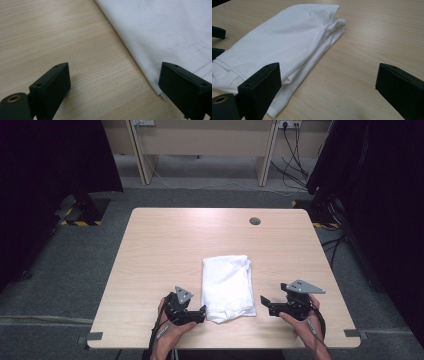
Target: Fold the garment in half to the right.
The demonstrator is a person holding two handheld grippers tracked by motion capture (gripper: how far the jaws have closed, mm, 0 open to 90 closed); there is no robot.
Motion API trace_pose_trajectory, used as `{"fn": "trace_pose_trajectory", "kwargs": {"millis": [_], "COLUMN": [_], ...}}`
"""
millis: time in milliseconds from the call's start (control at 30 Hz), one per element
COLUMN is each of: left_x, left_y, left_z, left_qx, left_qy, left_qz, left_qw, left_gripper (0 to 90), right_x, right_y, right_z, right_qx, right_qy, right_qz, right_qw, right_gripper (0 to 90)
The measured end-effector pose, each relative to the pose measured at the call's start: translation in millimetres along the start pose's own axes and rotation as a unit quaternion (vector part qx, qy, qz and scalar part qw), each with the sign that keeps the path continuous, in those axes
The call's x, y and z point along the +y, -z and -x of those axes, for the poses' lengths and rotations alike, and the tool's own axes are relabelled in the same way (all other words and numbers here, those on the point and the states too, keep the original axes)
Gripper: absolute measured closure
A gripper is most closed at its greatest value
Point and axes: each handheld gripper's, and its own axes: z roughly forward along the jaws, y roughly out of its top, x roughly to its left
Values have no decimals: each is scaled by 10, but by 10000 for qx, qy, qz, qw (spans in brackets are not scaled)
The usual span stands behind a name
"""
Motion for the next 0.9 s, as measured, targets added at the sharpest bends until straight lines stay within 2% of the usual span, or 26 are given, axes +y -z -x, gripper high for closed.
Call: {"fn": "trace_pose_trajectory", "kwargs": {"millis": [900], "left_x": [1], "left_y": [-1], "left_z": [-3], "left_qx": [-8], "left_qy": [-7], "left_qz": [-2], "left_qw": [10000], "left_gripper": [91], "right_x": [-208], "right_y": [208], "right_z": [-16], "right_qx": [-53], "right_qy": [-61], "right_qz": [18], "right_qw": [10000], "right_gripper": [68]}}
